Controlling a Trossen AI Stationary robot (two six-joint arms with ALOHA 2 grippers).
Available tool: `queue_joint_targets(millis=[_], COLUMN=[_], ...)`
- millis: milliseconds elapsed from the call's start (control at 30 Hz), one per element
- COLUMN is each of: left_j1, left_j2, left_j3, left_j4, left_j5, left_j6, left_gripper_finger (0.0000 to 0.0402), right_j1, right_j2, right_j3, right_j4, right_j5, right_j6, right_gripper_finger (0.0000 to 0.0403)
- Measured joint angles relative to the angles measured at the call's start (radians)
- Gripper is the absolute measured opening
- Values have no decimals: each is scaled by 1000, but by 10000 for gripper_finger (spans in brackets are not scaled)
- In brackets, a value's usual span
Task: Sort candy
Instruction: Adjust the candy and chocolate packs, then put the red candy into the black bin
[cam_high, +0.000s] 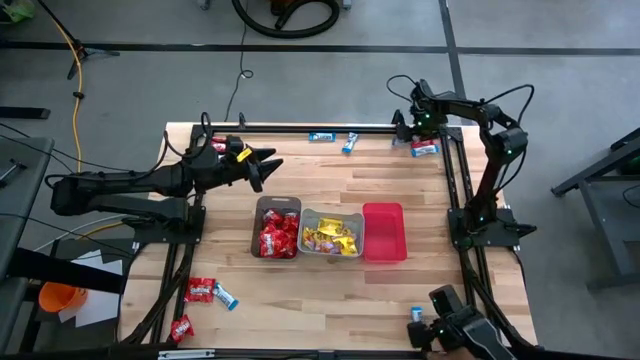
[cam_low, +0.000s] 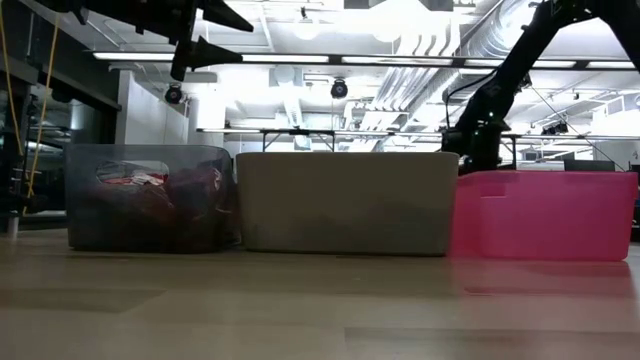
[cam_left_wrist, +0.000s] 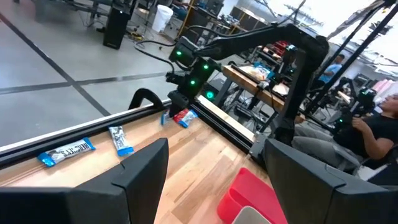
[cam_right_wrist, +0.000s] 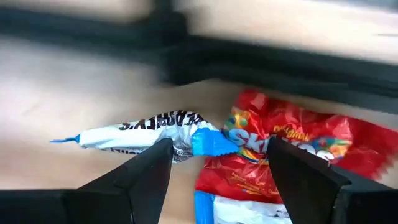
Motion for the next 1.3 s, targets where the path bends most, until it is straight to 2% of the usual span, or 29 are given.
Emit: queue_joint_targets(millis=[100,200,333,700,800,933,1033,1167,1300], left_j1=[0,0,0,0,0,0,0,0,0], left_j2=[-2,-2,-2,-1,-2,-2,-2,-1,-2], left_j3=[0,0,0,0,0,0,0,1,1], left_j4=[0,-4,-5,-12,-13,-23,-31,-47,-50], left_j5=[20,42,61,100,100,100,100,100,100], left_j6=[0,0,0,-1,0,0,0,1,2], left_gripper_finger=[252,252,252,252,252,252,252,252,252], right_j1=[6,21,75,286,308,342,374,417,450], right_j2=[9,10,17,18,18,18,17,17,16], right_j3=[-1,-2,-6,11,65,160,216,228,192], right_j4=[2,23,36,11,-42,-182,-223,-214,-212], right_j5=[-98,-172,-338,-371,-323,-113,22,90,192], right_j6=[-67,-72,-61,-65,-66,-134,-164,-180,-126], right_gripper_finger=[261,261,261,261,261,261,261,261,261])
